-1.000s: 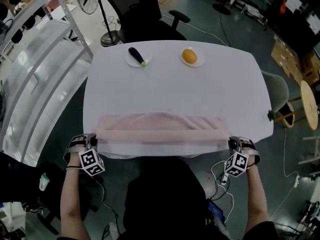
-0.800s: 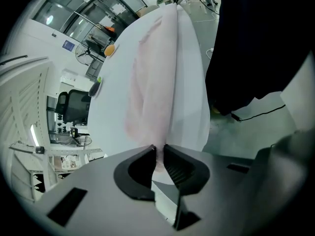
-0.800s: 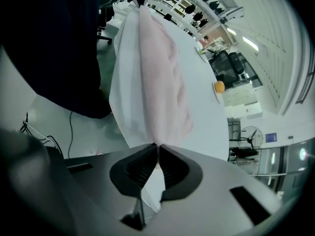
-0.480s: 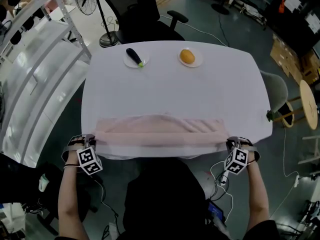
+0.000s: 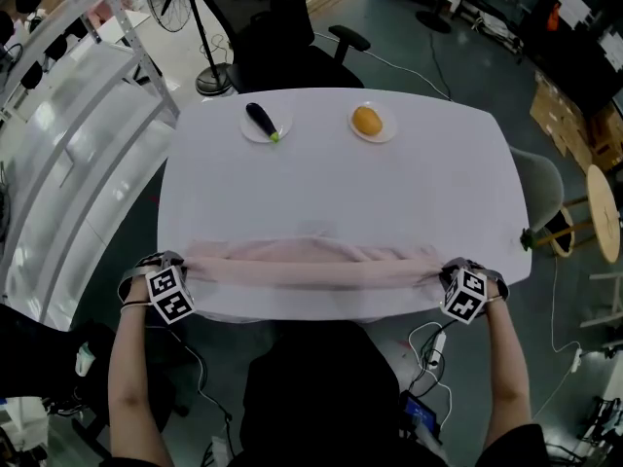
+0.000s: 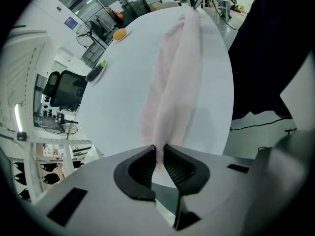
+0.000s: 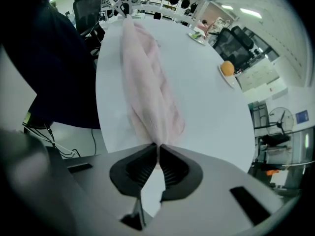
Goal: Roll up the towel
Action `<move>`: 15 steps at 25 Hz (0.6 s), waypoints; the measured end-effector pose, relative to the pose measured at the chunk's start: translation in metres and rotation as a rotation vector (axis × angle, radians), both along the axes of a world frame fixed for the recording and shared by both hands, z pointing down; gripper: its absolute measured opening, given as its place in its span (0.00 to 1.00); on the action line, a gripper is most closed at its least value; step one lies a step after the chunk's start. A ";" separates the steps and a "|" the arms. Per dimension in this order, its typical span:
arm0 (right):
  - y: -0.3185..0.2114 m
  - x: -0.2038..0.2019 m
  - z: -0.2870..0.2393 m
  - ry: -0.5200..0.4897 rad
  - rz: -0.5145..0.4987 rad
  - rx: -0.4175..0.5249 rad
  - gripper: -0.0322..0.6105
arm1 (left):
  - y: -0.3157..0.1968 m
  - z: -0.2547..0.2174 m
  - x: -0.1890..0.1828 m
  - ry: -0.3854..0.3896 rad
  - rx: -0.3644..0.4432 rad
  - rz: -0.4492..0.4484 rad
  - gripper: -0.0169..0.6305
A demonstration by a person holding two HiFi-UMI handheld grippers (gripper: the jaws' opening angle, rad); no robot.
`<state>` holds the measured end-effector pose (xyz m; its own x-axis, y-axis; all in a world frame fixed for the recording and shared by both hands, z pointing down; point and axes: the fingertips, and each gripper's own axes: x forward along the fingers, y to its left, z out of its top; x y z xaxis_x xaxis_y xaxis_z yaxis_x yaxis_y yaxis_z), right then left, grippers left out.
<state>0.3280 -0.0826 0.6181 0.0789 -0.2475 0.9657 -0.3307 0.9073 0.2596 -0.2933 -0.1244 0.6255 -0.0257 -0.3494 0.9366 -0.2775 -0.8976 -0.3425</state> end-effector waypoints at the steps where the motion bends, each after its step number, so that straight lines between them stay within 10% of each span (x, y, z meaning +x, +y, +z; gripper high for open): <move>1: -0.003 0.000 0.002 -0.002 0.001 -0.011 0.10 | -0.004 0.001 0.000 -0.002 -0.005 -0.002 0.12; 15: -0.016 -0.004 0.027 -0.013 0.041 -0.105 0.10 | -0.028 0.026 0.004 -0.011 -0.060 -0.049 0.11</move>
